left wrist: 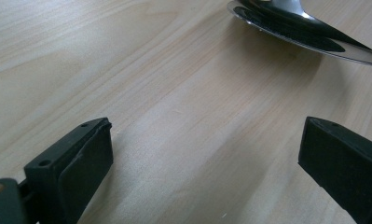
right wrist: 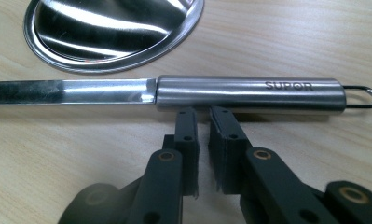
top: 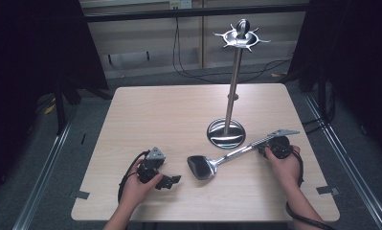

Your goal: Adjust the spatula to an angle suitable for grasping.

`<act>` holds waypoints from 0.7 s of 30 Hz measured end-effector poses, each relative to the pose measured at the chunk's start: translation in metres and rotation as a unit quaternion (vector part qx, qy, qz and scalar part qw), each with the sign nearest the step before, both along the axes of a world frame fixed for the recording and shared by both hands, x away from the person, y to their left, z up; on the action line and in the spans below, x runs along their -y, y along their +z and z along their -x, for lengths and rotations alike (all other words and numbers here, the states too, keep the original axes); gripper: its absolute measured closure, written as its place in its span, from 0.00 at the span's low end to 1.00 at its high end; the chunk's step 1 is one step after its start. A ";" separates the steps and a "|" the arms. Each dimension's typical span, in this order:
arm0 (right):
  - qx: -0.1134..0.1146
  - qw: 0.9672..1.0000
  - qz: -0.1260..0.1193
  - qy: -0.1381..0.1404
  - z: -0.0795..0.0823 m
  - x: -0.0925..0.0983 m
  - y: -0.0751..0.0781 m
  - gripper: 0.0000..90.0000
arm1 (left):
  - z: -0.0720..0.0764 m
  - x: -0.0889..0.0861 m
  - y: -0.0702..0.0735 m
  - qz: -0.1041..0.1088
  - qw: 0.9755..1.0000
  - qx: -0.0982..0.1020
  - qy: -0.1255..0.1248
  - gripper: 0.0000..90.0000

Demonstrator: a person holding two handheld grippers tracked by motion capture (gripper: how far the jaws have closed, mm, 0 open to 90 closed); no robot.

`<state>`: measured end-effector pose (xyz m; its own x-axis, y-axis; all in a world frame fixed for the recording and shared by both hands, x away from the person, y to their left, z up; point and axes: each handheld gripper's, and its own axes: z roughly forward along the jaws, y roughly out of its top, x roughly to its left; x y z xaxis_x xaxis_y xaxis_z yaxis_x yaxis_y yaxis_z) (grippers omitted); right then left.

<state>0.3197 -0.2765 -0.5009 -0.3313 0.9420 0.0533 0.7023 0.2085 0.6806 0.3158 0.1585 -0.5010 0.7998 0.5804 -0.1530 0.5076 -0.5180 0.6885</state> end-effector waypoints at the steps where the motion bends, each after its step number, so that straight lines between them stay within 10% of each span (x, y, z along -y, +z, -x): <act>1: 0.000 1.000 0.000 0.002 0.001 0.000 0.001 0.89 | 0.000 0.000 0.000 0.000 1.000 0.000 0.000 0.03; 21: 0.036 0.998 -0.009 -0.045 0.006 0.038 0.007 0.96 | -0.001 -0.001 0.000 -0.007 1.000 -0.008 0.001 0.03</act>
<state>0.3133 -0.3150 -0.4941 -0.2483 0.9674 0.0497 0.6674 0.1336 0.7326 0.3169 0.1593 -0.5008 0.7962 0.5843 -0.1570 0.5191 -0.5265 0.6733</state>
